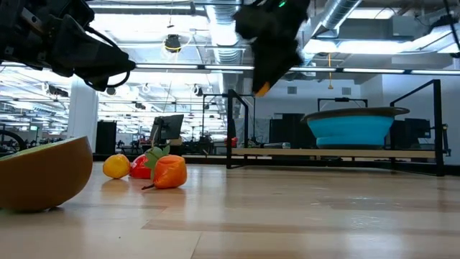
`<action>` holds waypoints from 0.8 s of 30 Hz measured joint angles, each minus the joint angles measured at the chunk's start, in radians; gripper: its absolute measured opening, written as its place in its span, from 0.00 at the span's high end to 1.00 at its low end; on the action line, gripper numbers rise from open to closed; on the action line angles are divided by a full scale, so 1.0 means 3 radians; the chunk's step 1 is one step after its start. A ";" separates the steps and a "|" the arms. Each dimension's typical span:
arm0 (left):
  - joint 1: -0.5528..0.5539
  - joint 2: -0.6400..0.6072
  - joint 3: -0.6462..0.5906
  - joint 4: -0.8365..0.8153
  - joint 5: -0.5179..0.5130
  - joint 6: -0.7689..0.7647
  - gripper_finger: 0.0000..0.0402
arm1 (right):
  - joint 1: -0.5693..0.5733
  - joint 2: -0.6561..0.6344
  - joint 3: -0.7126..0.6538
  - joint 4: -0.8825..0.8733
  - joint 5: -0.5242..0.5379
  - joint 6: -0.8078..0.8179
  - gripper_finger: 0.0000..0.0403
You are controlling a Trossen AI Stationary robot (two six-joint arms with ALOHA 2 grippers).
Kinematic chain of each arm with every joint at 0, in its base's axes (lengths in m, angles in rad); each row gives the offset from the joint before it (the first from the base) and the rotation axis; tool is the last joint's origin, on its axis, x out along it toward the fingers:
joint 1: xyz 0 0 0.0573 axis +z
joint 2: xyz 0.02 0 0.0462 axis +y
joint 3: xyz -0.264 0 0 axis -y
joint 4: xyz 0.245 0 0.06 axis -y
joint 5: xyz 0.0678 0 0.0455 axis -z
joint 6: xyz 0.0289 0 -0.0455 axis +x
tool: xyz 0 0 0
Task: Pick & Place Fruit
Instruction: Put the orange pear into the blue colander
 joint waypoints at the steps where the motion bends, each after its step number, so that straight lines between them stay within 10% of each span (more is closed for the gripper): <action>1: -0.0001 0.0000 0.0000 0.0000 -0.0001 0.0000 0.74 | -0.0025 -0.0093 0.0000 -0.0123 0.0001 0.0000 0.79; 24: 0.0000 -0.0001 0.0000 0.0003 -0.0001 0.0004 0.74 | -0.1487 -0.0579 -0.0457 -0.1627 0.0429 -0.0256 0.80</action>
